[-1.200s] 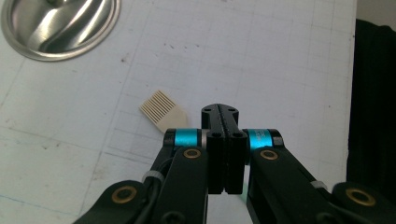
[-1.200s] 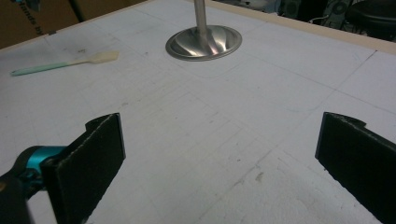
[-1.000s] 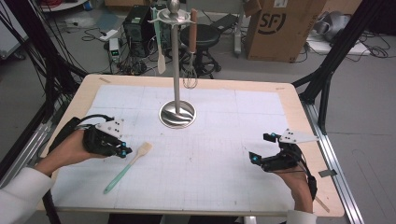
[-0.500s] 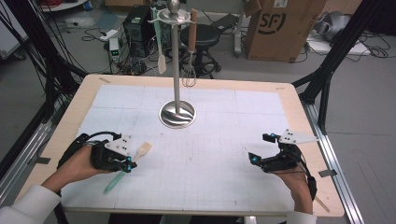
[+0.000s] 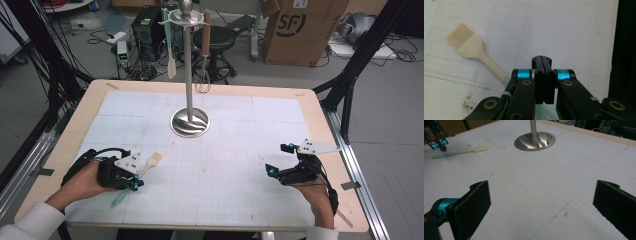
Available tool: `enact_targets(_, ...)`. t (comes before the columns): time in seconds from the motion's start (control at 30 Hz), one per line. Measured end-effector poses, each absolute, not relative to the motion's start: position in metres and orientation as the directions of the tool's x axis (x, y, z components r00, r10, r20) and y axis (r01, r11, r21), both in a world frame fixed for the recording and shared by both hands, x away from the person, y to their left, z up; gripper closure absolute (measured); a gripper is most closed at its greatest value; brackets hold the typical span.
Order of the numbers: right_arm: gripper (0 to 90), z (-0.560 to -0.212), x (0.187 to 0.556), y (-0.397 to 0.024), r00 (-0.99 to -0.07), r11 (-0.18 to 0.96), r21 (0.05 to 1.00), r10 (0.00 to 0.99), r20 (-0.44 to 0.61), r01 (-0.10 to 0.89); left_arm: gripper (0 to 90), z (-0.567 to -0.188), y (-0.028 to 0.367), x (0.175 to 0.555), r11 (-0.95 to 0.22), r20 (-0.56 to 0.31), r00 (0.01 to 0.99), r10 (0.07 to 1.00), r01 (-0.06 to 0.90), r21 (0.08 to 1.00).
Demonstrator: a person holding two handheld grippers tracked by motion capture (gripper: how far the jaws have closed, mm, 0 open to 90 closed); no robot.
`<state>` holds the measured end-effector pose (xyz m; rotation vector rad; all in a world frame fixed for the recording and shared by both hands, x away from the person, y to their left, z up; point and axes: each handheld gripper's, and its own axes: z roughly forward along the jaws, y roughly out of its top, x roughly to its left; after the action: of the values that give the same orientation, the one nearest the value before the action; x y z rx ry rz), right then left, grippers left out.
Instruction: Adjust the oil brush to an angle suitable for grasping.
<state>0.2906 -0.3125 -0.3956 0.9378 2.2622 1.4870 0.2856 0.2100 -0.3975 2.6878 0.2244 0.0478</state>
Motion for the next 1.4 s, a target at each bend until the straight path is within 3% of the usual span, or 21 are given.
enact_targets(0.13, 0.0, -0.396, 0.291, -0.312, -0.75, 0.265, 0.893, 0.652, 0.113, 0.365, 89.6, -0.404, 0.208, 0.284, -0.917, 0.015, 0.99, 0.142, 0.126, 0.379)
enact_targets(0.7, 0.0, -0.398, 0.292, -0.311, -0.751, 0.274, 0.888, 0.651, 0.111, 0.369, 89.7, -0.411, 0.212, 0.291, -0.94, 0.0, 0.988, 0.151, 0.144, 0.311)
enact_targets(1.4, 0.0, -0.399, 0.292, -0.312, -0.748, 0.279, 0.883, 0.654, 0.114, 0.378, 89.7, -0.412, 0.245, 0.317, -0.912, -0.02, 0.96, 0.28, 0.273, 0.306)
